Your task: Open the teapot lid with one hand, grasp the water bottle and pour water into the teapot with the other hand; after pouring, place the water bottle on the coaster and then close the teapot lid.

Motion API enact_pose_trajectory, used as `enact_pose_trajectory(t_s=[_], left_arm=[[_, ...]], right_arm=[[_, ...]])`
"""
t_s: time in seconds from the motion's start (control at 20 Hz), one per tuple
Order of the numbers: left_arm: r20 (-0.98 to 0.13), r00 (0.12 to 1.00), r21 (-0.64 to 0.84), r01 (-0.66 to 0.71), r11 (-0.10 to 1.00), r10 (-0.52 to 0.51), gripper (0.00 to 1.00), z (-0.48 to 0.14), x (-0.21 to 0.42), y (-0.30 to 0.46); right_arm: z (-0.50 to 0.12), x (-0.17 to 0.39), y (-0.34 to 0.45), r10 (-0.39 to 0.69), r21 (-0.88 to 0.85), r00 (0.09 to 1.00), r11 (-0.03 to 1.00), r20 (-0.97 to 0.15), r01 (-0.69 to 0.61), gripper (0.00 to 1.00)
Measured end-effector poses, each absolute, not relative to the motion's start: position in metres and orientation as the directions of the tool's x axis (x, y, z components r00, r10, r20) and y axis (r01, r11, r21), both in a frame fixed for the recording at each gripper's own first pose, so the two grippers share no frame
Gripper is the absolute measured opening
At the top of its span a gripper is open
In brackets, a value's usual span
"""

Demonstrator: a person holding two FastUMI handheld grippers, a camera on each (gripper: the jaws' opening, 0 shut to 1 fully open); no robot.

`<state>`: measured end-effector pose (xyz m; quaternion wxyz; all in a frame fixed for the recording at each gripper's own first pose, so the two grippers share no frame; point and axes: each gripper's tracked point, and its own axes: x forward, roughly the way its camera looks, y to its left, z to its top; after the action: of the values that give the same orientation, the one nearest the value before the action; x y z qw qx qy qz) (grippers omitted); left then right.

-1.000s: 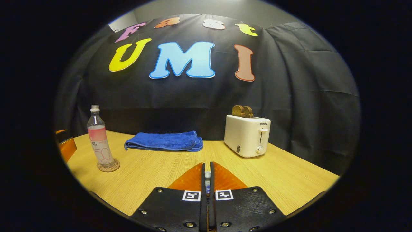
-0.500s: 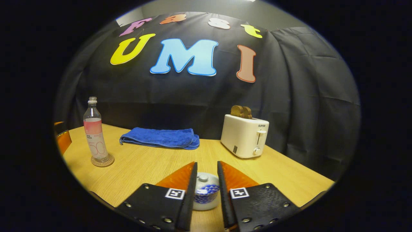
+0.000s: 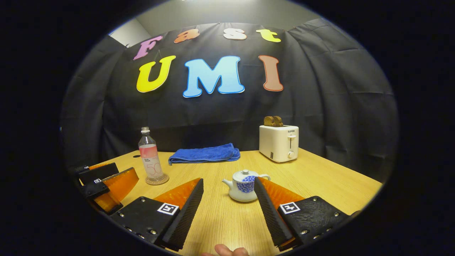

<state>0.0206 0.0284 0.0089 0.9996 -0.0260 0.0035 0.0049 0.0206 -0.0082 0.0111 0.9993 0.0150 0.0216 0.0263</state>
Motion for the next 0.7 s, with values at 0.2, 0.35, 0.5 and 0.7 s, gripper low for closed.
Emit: enact_pose_trajectory(t_s=[0.2, 0.35, 0.5, 0.7], left_arm=[[-0.012, 0.999, -0.041, -0.035, 0.999, 0.035, 1.00, 0.005, 0.008, 0.024], [-0.014, 0.998, -0.033, -0.056, 0.998, 0.056, 1.00, -0.003, 0.003, 0.022], [0.014, 0.996, 0.006, -0.084, 0.996, 0.084, 1.00, 0.004, -0.004, 0.017], [0.011, 0.995, -0.004, -0.104, 0.995, 0.104, 1.00, 0.000, -0.009, 0.012]], right_arm=[[0.005, 0.008, -0.005, 0.062, 0.013, 0.998, 0.998, -0.025, -0.062, 0.88], [-0.005, 0.008, -0.004, 0.067, 0.010, 0.997, 0.998, -0.039, -0.067, 0.88], [0.000, 0.004, -0.006, 0.048, 0.005, 0.999, 0.999, -0.011, -0.048, 0.88], [-0.004, -0.001, 0.013, 0.087, 0.000, 0.996, 0.996, 0.002, -0.087, 0.88]])
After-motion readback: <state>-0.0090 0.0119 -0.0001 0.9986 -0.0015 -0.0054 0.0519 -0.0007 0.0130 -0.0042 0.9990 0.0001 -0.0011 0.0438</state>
